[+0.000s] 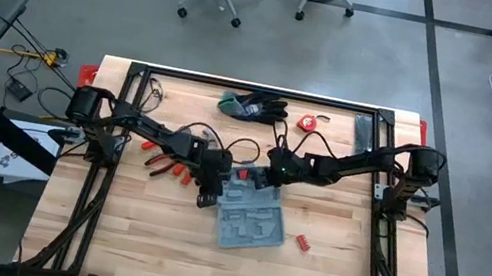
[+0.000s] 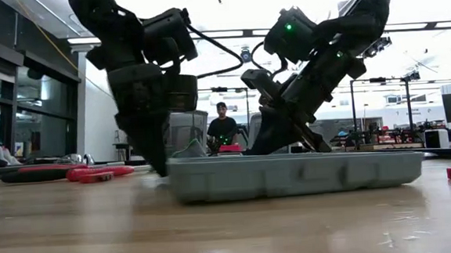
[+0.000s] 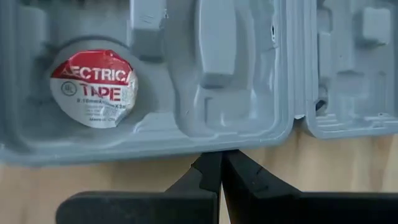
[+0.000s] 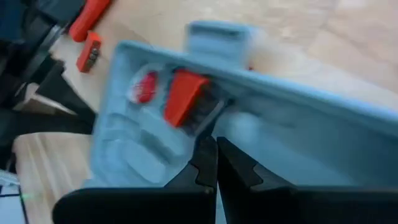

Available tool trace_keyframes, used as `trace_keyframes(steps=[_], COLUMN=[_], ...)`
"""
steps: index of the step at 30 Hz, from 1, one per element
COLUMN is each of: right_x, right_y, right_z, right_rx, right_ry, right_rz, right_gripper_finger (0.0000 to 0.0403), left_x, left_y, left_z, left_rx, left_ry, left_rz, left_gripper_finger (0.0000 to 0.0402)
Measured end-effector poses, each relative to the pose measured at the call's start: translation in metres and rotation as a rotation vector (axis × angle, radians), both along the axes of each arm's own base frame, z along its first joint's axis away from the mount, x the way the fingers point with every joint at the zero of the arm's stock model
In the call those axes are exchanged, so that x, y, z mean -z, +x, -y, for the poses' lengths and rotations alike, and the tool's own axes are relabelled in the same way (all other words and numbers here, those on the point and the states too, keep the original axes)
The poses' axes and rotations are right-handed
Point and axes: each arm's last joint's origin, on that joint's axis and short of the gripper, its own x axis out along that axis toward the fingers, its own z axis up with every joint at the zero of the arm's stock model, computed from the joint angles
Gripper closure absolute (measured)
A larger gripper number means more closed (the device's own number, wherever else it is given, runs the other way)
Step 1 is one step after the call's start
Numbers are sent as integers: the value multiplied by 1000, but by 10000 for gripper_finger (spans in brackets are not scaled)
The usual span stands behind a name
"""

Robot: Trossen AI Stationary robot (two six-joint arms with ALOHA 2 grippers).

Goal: Prefit tool cases
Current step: Put the set of hex keys into the tool case

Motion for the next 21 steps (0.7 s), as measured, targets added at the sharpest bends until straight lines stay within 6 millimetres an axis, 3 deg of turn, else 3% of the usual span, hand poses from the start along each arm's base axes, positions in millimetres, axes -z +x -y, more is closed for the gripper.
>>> trace_keyframes(steps=[21], right_x=[0], right_y=[-3], right_z=[5], right_rx=[25], right_ry=[-13], right_rz=[-28], right_gripper_finger=[403], left_x=[-4], left_y=[0], left_z=[-4], left_rx=[-7], left_ry=[-43], left_rz=[4], left_gripper_finger=[402])
